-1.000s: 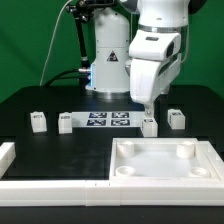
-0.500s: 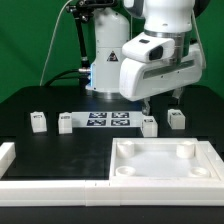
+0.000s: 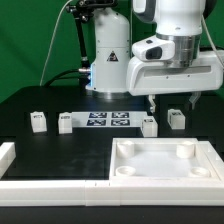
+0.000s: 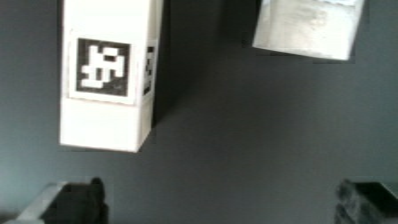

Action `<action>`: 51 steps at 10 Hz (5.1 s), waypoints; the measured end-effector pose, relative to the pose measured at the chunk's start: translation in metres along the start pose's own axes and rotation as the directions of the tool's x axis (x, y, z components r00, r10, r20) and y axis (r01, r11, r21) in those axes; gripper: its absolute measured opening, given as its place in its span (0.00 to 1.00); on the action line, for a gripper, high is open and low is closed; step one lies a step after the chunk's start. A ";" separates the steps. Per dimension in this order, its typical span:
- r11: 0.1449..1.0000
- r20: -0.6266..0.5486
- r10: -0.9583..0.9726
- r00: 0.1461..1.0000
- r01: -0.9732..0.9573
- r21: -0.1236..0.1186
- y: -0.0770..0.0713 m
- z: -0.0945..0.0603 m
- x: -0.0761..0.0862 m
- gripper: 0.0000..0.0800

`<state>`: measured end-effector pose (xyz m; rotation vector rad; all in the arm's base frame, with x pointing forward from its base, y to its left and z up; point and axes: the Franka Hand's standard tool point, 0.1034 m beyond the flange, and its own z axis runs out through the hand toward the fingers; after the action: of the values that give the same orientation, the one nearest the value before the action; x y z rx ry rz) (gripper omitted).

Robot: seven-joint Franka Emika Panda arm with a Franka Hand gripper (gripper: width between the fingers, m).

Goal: Assemble one leg

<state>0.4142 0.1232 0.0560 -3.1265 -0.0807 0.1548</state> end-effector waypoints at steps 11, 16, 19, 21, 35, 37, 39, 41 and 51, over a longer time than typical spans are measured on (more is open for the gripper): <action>0.998 0.543 -0.052 0.838 0.033 0.044 -0.014 0.006 -0.030 0.81; 0.999 0.798 -0.040 0.602 0.025 0.031 -0.017 0.015 -0.037 0.81; 0.999 0.811 0.020 0.585 0.020 -0.039 -0.029 0.030 -0.052 0.81; 0.998 0.810 0.012 0.587 0.047 -0.049 -0.033 0.040 -0.058 0.81; 0.998 0.808 -0.026 0.588 0.065 -0.015 -0.029 0.053 -0.060 0.36; 0.998 0.816 -0.025 0.578 0.064 -0.015 -0.029 0.047 -0.059 0.36; 0.999 0.830 -0.014 0.558 0.043 -0.012 -0.023 0.010 -0.052 0.36; 0.999 0.831 -0.013 0.556 0.032 -0.006 -0.018 -0.008 -0.038 0.36; 1.000 0.401 -0.022 0.916 0.014 0.024 -0.011 -0.048 0.014 0.36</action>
Offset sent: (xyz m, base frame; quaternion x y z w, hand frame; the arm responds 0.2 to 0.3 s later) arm 0.0000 0.0000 0.0000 0.0000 0.0000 0.0000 1.0000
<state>0.4322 0.1344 0.1020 -3.0166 -0.1090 0.7906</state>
